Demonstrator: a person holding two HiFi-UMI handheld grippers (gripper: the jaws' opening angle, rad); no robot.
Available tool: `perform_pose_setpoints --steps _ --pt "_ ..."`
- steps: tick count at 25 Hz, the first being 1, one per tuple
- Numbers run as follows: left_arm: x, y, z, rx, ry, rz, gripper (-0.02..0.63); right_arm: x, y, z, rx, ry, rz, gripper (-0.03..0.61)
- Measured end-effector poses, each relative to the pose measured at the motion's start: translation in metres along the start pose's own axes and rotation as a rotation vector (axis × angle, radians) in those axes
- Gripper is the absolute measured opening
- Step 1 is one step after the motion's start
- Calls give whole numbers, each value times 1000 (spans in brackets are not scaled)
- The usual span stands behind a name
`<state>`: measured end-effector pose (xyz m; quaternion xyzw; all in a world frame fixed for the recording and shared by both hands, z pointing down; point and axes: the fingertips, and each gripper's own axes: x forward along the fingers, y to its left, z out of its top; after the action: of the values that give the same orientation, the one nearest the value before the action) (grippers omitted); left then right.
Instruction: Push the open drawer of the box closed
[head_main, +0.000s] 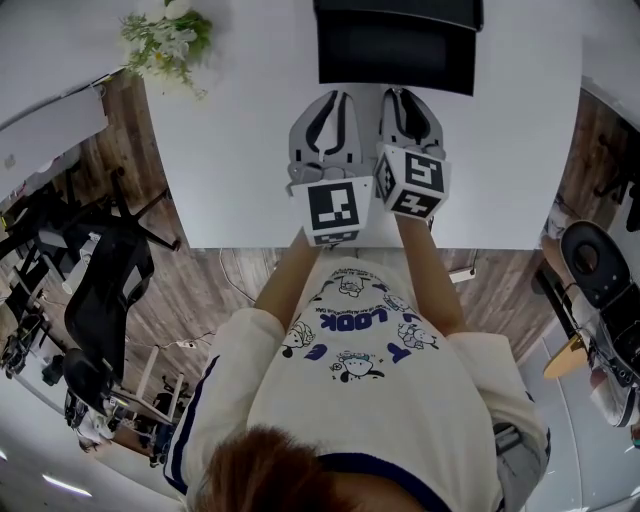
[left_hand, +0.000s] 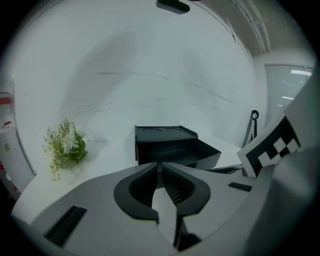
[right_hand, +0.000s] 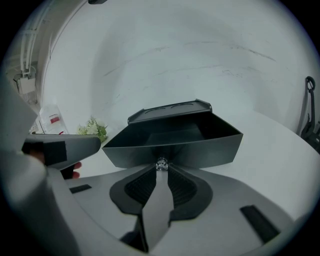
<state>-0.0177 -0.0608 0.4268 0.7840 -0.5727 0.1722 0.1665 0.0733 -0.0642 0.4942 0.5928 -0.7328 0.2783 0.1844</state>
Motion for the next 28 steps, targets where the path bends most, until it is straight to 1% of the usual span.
perform_pose_setpoints --steps 12,28 --pt "11 13 8 -3 -9 19 37 22 -2 15 8 -1 6 86" --pt "34 15 7 -5 -5 28 37 49 -10 42 18 -27 18 86"
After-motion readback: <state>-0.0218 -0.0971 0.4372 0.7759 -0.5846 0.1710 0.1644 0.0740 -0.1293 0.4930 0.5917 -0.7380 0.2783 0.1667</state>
